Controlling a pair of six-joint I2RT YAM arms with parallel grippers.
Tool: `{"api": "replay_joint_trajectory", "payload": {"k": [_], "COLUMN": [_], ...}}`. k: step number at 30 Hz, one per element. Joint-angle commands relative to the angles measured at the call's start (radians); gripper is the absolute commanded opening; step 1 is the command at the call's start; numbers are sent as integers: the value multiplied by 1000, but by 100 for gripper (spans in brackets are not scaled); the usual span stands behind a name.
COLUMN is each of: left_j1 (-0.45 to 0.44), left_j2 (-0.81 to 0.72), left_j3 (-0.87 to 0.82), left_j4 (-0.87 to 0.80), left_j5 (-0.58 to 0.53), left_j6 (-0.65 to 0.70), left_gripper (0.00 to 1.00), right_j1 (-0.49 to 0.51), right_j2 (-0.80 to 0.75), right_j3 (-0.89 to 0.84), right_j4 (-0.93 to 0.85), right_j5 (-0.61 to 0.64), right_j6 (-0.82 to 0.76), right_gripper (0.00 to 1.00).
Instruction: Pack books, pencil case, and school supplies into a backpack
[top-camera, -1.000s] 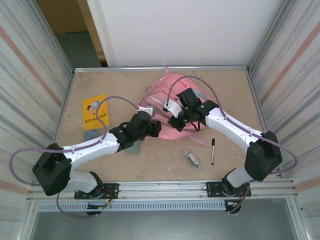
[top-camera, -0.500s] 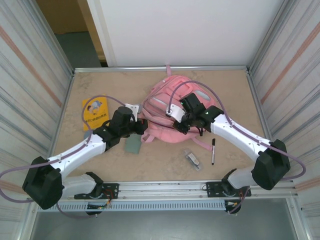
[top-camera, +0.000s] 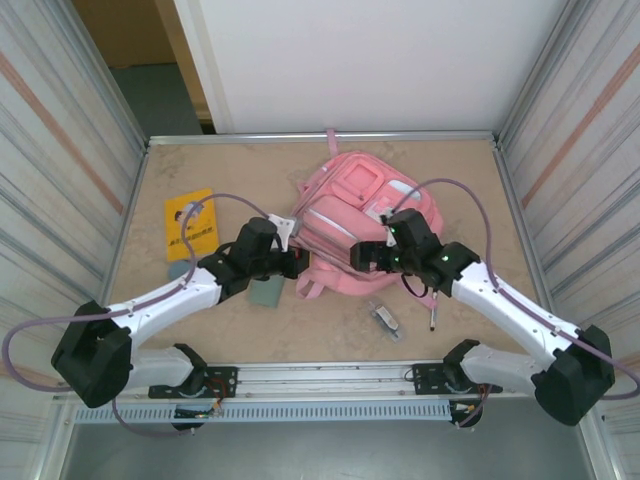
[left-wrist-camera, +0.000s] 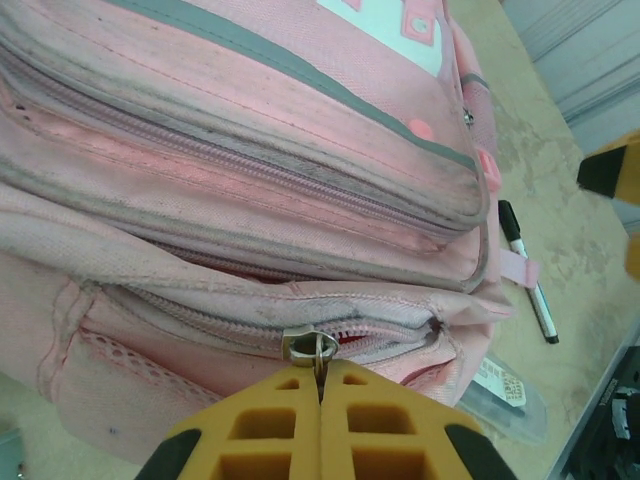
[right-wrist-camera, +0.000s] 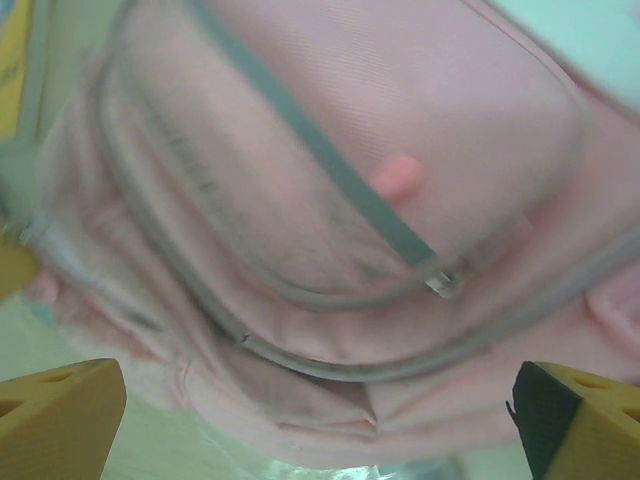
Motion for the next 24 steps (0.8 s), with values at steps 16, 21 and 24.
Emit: {"api": "replay_joint_trajectory", "payload": {"k": [16,21,24], "left_j1": [-127,-149,-186], "left_j2": [72,50,57], "left_j3": [60,39,47], "left_j4": [105,77,50], "left_j5": [-37,-83,-127], "left_j6": [31,21,36], "left_gripper": [0,0,0], "right_j1": [-72,-91,-115], "right_j2": [198,161,118], "right_j3": [-51,29,52], "right_j4": [154,43,22], "right_j5": [-184,-111,-103], "right_j6": [690,560,453], "right_gripper": [48,31,18]}}
